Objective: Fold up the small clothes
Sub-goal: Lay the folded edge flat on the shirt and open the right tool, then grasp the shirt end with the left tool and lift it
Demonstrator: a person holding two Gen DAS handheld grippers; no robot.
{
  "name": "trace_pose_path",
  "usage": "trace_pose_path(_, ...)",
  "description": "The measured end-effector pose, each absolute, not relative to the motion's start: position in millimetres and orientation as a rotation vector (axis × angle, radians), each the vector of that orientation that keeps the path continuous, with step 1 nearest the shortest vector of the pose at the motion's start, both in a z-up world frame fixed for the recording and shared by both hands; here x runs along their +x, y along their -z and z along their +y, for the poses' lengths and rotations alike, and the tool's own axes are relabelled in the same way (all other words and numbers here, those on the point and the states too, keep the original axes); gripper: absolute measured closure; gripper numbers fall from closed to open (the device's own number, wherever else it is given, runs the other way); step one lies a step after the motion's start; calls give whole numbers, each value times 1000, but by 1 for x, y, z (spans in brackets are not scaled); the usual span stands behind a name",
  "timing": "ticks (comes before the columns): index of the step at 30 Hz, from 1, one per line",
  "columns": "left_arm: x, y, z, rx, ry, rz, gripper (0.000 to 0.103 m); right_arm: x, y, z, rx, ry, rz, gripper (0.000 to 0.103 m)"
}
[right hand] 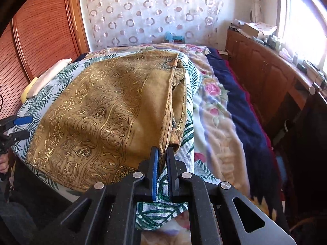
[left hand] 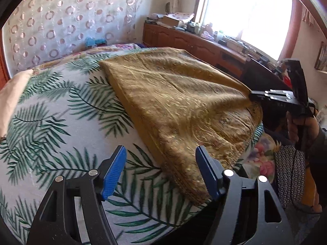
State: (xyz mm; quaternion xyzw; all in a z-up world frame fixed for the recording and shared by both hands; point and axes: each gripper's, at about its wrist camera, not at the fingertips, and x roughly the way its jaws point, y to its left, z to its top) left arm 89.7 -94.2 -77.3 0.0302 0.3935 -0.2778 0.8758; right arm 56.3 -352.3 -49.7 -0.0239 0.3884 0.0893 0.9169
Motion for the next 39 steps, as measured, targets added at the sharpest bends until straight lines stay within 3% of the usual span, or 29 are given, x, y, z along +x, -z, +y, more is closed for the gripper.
trace_pose_path(3,86,83,-100,68,616,848,41,52,45,-351,-49,-169,778,97)
trace_pose_path(6,81,90,-105,79,635,868,45,44,42,-344,-81,-128,739,83)
trace_pose_path(9,80,94,-108,85,630,880,45,37,36,-335,-84,-134,692,79)
trace_pose_path(13,78,94,-110,88,628,880,45,32,32,-320,-56,-202,656,52)
trace_pose_path(23,71,96,-110,99,642,866,50,54,83,-287,-110,-243,778,50)
trace_pose_path(25,69,96,-110,95,655,865,60,58,88,-286,-130,-245,778,48)
trace_pose_path(27,68,97,-112,88,672,869,82,57,88,-285,-127,-257,767,45)
trace_pose_path(29,66,94,-114,86,670,855,93,54,90,-284,-134,-276,761,38)
trace_pose_path(39,74,22,-114,1,723,689,95,29,45,-291,-62,-331,708,38)
